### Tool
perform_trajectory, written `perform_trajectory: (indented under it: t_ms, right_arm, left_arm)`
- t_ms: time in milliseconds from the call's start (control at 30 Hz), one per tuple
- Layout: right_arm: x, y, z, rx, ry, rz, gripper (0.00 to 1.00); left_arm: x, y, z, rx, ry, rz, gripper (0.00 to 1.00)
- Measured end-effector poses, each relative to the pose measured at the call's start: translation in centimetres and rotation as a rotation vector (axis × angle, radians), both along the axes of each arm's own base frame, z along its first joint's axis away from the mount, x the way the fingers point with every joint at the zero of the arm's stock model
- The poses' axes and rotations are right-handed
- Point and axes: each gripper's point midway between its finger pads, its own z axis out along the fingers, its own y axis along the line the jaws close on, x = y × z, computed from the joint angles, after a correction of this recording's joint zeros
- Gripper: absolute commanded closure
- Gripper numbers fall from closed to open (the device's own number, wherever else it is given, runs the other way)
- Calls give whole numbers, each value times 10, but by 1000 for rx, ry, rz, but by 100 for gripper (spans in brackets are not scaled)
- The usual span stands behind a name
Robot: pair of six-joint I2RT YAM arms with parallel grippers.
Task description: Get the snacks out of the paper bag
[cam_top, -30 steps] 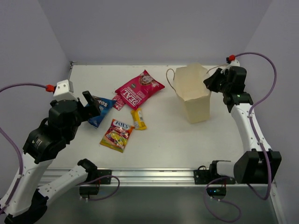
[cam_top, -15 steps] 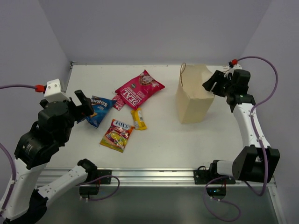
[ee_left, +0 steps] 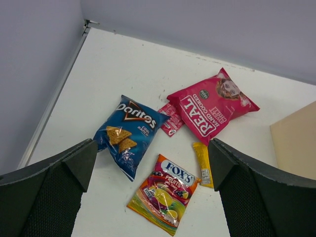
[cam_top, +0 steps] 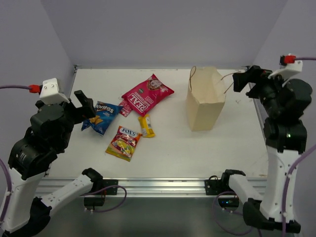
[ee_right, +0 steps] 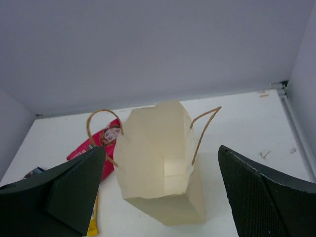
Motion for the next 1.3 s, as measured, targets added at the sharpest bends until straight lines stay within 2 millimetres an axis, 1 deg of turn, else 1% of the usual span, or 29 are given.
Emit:
perform_trajectory:
  t_ms: [67, 133, 233, 333, 400, 500, 700, 867, 1000, 1300]
  right_arm:
    - [-36, -1, 32, -31, -114, -23, 1]
    - [-72, -1, 56, -55, -220, -43, 1]
    - [-125, 2, 82, -78, -366, -58, 1]
    - [-162, 5, 93, -88, -462, -45, 1]
    - [-178, 3, 94, -91, -503, -42, 1]
    - [-190, 0, 87, -101, -526, -36, 1]
    - [-202, -5, 68, -124, -543, -32, 1]
    - [-206, -7, 63, -133, -558, -37, 1]
    - [-203, -8, 62, -136, -556, -44, 1]
    - [-204, -8, 64, -136, -564, -40, 1]
  left_arm:
    - [-2, 2, 10, -5, -21, -1, 0]
    - [-5, 5, 21, -9, -45, 1, 0]
    - [-10, 11, 38, -13, -83, 9, 0]
    - [-16, 18, 51, -11, -118, 14, 0]
    - [-21, 22, 55, -5, -131, 17, 0]
    - [-29, 29, 58, 1, -150, 23, 0]
    - [-47, 45, 63, -8, -197, 39, 0]
    - [-58, 54, 63, -19, -220, 52, 0]
    - [-60, 56, 62, -20, -224, 57, 0]
    - [-57, 55, 57, -9, -209, 58, 0]
